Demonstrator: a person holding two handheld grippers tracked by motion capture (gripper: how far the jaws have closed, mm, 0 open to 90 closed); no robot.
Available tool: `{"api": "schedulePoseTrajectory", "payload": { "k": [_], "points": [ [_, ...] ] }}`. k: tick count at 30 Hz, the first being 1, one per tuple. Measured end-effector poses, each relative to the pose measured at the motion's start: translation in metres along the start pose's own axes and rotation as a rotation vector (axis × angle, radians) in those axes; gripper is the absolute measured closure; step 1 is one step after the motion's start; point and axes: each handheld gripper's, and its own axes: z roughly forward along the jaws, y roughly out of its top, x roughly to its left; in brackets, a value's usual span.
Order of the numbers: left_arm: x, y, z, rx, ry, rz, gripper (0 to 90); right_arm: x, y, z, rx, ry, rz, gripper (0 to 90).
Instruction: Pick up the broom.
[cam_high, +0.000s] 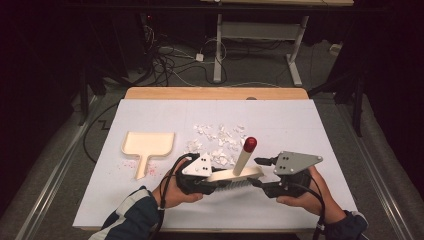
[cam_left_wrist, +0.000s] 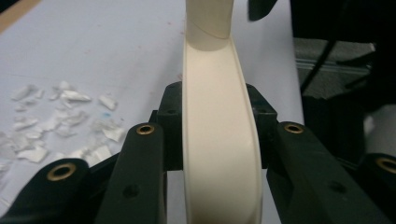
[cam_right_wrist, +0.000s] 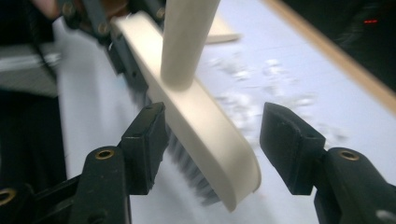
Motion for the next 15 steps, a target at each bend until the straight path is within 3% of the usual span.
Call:
{"api": "schedulePoseTrajectory", "payload": {
  "k": [2,4,5,6,9,11,12,15],
  "points": [
    [-0.002,-0.002,-0.001,0.005,-0.023,0.006,66.2,0.003,-0.003,0.01,0.028,0.09,-0.022,40.4],
    [-0.008,-0.004,-0.002,0.021,-0.048,0.024,66.2,0.009,-0.006,0.021,0.035,0.148,-0.042,40.7],
    [-0.011,-0.006,-0.002,0.031,-0.064,0.032,66.2,0.009,-0.006,0.021,0.035,0.148,-0.042,40.7],
    [-0.017,-0.008,0.0,0.055,-0.081,0.051,66.2,0.013,-0.007,0.034,0.047,0.197,-0.063,40.2],
    [-0.021,-0.009,0.001,0.074,-0.094,0.061,66.0,0.021,-0.009,0.048,0.063,0.281,-0.088,49.2],
    [-0.02,-0.01,0.001,0.063,-0.096,0.056,65.9,0.023,-0.01,0.051,0.063,0.305,-0.094,54.2],
    [-0.019,-0.01,0.0,0.063,-0.099,0.049,65.8,0.023,-0.011,0.055,0.065,0.342,-0.078,60.1],
    [-0.016,-0.013,-0.003,0.039,-0.085,0.033,61.0,0.02,-0.011,0.058,0.054,0.362,-0.048,65.4]
  ]
}}
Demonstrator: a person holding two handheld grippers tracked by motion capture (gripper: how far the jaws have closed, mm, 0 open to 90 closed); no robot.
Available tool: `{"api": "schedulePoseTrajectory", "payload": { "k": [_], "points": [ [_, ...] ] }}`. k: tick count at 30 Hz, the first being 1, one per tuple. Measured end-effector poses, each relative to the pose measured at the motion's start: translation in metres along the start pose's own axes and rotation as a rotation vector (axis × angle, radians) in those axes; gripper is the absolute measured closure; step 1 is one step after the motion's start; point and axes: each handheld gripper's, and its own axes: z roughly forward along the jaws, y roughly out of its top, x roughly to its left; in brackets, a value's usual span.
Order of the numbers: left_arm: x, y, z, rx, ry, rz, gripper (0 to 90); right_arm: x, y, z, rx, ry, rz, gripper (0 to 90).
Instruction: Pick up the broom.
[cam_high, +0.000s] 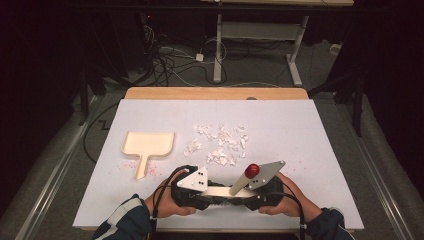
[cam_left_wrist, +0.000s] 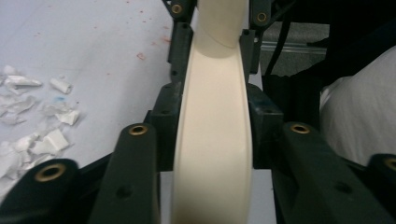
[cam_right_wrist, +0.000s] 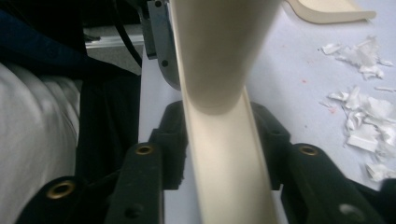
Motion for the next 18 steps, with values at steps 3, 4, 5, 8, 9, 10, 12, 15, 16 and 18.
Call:
{"api": "schedulePoseTrajectory", "payload": {
  "k": [3,4,5,8,9,10,12,15,16,18],
  "points": [
    [0.003,-0.001,-0.003,-0.018,0.032,-0.016,55.2,0.0,0.002,0.001,-0.011,-0.017,-0.003,67.2],
    [0.003,-0.002,-0.004,-0.022,0.056,-0.023,51.8,-0.002,0.003,0.0,-0.007,-0.028,-0.013,67.5],
    [0.004,-0.004,-0.009,-0.002,0.163,-0.028,43.5,-0.003,0.004,-0.001,-0.004,-0.048,-0.009,67.5],
    [0.006,-0.008,-0.017,-0.015,0.251,-0.05,34.7,-0.007,0.005,-0.003,-0.007,-0.083,0.014,67.5],
    [0.007,-0.013,-0.027,-0.036,0.349,-0.058,29.0,-0.014,0.005,-0.006,-0.019,-0.107,0.011,67.5],
    [0.007,-0.013,-0.027,-0.036,0.349,-0.058,27.0,-0.015,0.004,-0.008,-0.022,-0.116,0.022,67.5],
    [0.008,-0.018,-0.038,-0.066,0.414,-0.081,25.0,-0.016,0.004,-0.013,-0.024,-0.138,0.037,67.6],
    [0.008,-0.029,-0.054,-0.084,0.511,-0.107,22.3,-0.018,0.005,-0.021,-0.043,-0.172,0.042,67.6],
    [0.008,-0.034,-0.059,-0.088,0.538,-0.122,22.3,-0.018,0.005,-0.024,-0.05,-0.186,0.057,67.6],
    [0.007,-0.044,-0.068,-0.063,0.607,-0.13,21.6,-0.019,0.005,-0.027,-0.055,-0.204,0.064,67.6]
  ]
}}
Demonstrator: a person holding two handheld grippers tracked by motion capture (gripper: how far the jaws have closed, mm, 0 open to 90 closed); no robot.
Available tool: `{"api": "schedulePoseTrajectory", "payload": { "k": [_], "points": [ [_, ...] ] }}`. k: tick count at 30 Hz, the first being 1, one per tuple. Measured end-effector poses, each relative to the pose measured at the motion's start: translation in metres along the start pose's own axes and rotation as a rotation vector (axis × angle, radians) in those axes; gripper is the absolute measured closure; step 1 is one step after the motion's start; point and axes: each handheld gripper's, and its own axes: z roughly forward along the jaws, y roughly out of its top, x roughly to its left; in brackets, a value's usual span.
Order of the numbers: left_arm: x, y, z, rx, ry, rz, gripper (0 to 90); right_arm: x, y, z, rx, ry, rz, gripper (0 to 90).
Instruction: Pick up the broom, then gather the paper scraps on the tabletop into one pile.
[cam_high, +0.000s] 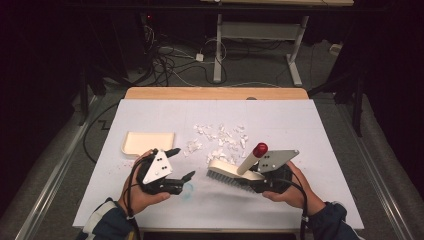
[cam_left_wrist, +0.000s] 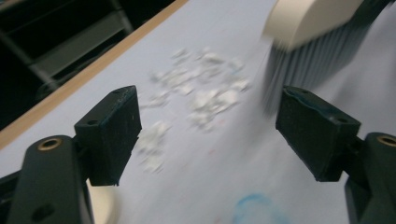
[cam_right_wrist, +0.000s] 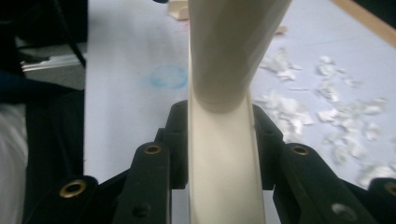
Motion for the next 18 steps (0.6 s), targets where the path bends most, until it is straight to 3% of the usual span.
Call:
{"api": "schedulePoseTrajectory", "payload": {
  "k": [4,8,11,15,18],
  "points": [
    [0.012,-0.025,-0.013,0.03,0.077,-0.069,21.1,-0.011,-0.001,-0.011,-0.032,-0.093,0.065,67.6],
    [0.017,-0.052,-0.022,0.083,0.138,-0.101,21.1,-0.021,-0.003,-0.018,-0.049,-0.16,0.134,67.5],
    [0.013,-0.072,-0.024,0.128,0.143,-0.154,21.4,-0.027,-0.005,-0.021,-0.058,-0.206,0.168,67.5],
    [0.007,-0.087,-0.027,0.186,0.134,-0.15,21.1,-0.036,-0.006,-0.024,-0.037,-0.276,0.177,67.5],
    [0.009,-0.091,-0.031,0.188,0.139,-0.174,21.1,-0.044,-0.007,-0.024,-0.041,-0.314,0.179,67.5]
  ]
}}
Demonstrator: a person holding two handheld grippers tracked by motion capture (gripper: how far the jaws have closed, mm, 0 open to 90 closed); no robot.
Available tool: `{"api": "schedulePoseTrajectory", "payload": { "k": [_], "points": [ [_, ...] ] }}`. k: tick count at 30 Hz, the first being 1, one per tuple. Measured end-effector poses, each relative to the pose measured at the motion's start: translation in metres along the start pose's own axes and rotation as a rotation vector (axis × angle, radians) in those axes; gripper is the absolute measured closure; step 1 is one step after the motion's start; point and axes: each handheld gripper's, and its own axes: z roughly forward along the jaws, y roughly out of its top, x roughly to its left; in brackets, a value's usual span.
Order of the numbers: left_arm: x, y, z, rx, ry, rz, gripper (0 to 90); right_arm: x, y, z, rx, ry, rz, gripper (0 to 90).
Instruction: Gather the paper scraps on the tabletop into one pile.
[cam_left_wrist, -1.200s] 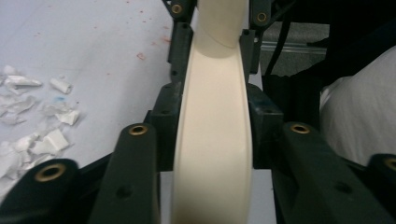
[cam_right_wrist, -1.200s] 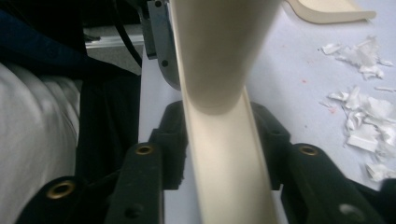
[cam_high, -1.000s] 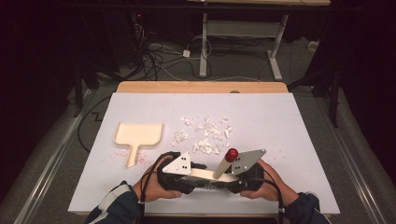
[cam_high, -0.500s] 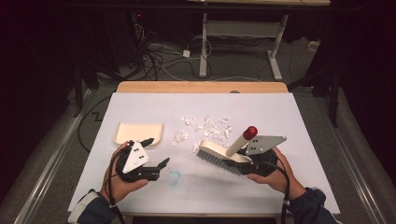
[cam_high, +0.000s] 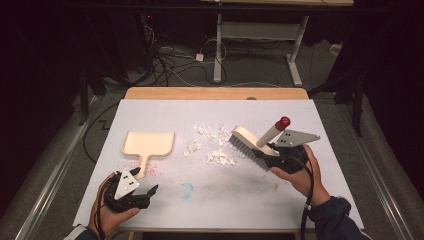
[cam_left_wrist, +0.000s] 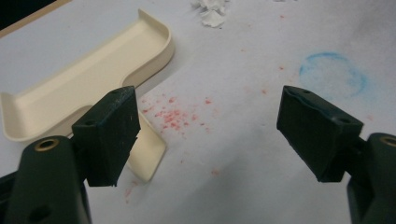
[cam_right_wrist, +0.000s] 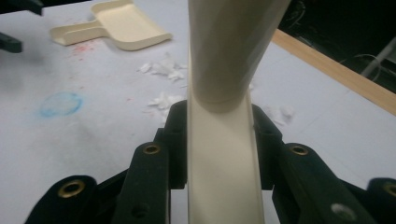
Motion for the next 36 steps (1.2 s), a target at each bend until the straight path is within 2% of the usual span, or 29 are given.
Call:
{"api": "schedulePoseTrajectory", "payload": {
  "k": [2,3,5,6,7,8,9,10,11,13,14,16,17,20,22,23,24,26,29,31,33,35,36],
  "points": [
    [0.001,-0.001,-0.001,0.0,0.004,-0.014,21.1,-0.007,0.001,0.004,0.002,-0.03,-0.002,67.6],
    [0.001,-0.001,-0.001,0.0,0.004,-0.014,21.1,-0.007,0.001,0.004,0.002,-0.03,-0.002,67.6],
    [0.0,-0.002,-0.001,0.013,0.008,-0.01,21.1,-0.021,0.006,0.01,0.005,-0.083,-0.01,67.6],
    [0.0,-0.002,-0.001,0.013,0.008,-0.01,21.1,-0.021,0.006,0.01,0.005,-0.083,-0.01,67.6],
    [0.0,-0.002,-0.001,0.013,0.006,-0.01,21.1,-0.033,0.013,0.018,0.01,-0.124,-0.021,67.6],
    [-0.001,-0.001,-0.001,0.016,0.007,-0.007,21.1,-0.039,0.017,0.023,0.01,-0.138,-0.02,67.5],
    [-0.002,-0.001,0.0,0.016,0.007,-0.002,21.1,-0.039,0.017,0.023,0.01,-0.138,-0.02,67.5],
    [-0.002,0.0,0.001,0.017,0.005,0.0,21.1,-0.046,0.021,0.029,0.012,-0.143,-0.026,67.6],
    [-0.003,0.0,0.002,0.022,0.007,0.003,21.1,-0.056,0.029,0.044,0.023,-0.178,-0.036,67.6],
    [-0.002,0.0,0.003,0.026,0.003,-0.003,21.1,-0.063,0.034,0.062,0.046,-0.212,-0.071,67.6],
    [-0.002,0.0,0.004,0.03,0.001,-0.004,21.1,-0.063,0.034,0.062,0.046,-0.212,-0.071,67.6],
    [-0.001,-0.001,0.006,0.039,-0.001,-0.002,21.1,-0.069,0.037,0.08,0.058,-0.22,-0.079,67.6],
    [-0.001,-0.001,0.007,0.042,-0.003,-0.008,21.1,-0.075,0.038,0.099,0.073,-0.239,-0.076,67.6],
    [-0.001,-0.001,0.01,0.052,-0.009,-0.02,21.1,-0.079,0.036,0.124,0.129,-0.3,-0.133,67.6],
    [-0.002,-0.001,0.011,0.061,-0.015,-0.005,21.1,-0.082,0.033,0.138,0.173,-0.315,-0.156,67.7],
    [-0.003,-0.001,0.011,0.065,-0.017,0.002,21.1,-0.082,0.033,0.138,0.173,-0.315,-0.156,67.7],
    [-0.004,-0.001,0.011,0.067,-0.021,0.006,21.1,-0.083,0.031,0.143,0.196,-0.334,-0.176,67.6],
    [-0.004,-0.002,0.011,0.069,-0.032,0.007,21.1,-0.083,0.025,0.152,0.232,-0.325,-0.195,67.6],
    [-0.004,-0.002,0.012,0.074,-0.048,0.003,21.1,-0.075,0.019,0.155,0.214,-0.265,-0.164,67.5],
    [-0.005,-0.002,0.012,0.072,-0.058,0.007,21.1,-0.072,0.017,0.155,0.209,-0.258,-0.164,67.5],
    [-0.006,-0.002,0.013,0.059,-0.072,0.002,21.1,-0.056,0.01,0.152,0.176,-0.243,-0.171,67.3],
    [-0.009,-0.001,0.014,0.058,-0.098,0.021,21.1,-0.046,0.005,0.147,0.153,-0.217,-0.185,67.2],
    [-0.009,-0.001,0.014,0.058,-0.098,0.021,21.1,-0.046,0.005,0.147,0.153,-0.217,-0.185,67.2]
  ]
}}
